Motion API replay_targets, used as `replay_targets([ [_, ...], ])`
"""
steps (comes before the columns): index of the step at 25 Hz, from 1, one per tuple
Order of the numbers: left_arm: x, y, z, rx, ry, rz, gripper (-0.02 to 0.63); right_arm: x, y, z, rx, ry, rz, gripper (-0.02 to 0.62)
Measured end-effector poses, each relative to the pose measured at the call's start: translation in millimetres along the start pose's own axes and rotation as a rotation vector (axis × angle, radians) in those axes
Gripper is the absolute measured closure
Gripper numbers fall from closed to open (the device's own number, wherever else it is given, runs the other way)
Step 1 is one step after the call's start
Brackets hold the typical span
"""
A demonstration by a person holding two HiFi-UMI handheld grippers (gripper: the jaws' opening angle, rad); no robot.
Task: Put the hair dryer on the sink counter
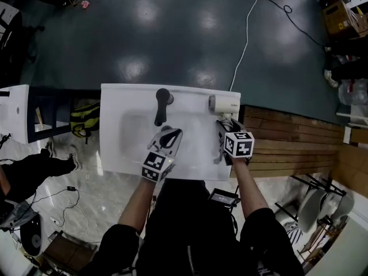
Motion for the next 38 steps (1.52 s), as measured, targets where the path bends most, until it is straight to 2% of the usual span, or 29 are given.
replay_targets([
  [10, -0.9, 1.1, 3.0, -0.003, 0.004, 0.001, 0.592, -1.7, 0.6, -2.3, 0.029, 0.036, -0.006, 0.385],
  [17, 0.8, 0.4, 6.4, 0.0, 0.004, -0.017, 0.592, -1.4, -0.3, -3.9, 0.078, 0.1, -0.023, 0.377],
  [20, -0.9, 1.5, 6.4, -0.002, 0.006, 0.0, 0.592, -1.9, 0.2, -3.8, 0.089, 0.114, -0.016, 0.376],
  [38, 0.7, 3.2, 10.0, -0.008, 0.012, -0.002, 0.592, -1.4, 0.0, -2.6, 0.082, 0.101, -0.012, 0.365],
])
Point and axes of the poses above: the fingertips, and each gripper's own axes: x backward along the fingers, z to its right, y out of its underside, the point moved 5 cm from there along x, backward along the fingers, and after that the axes turned 1 degree about x, right-handed, at the moved point
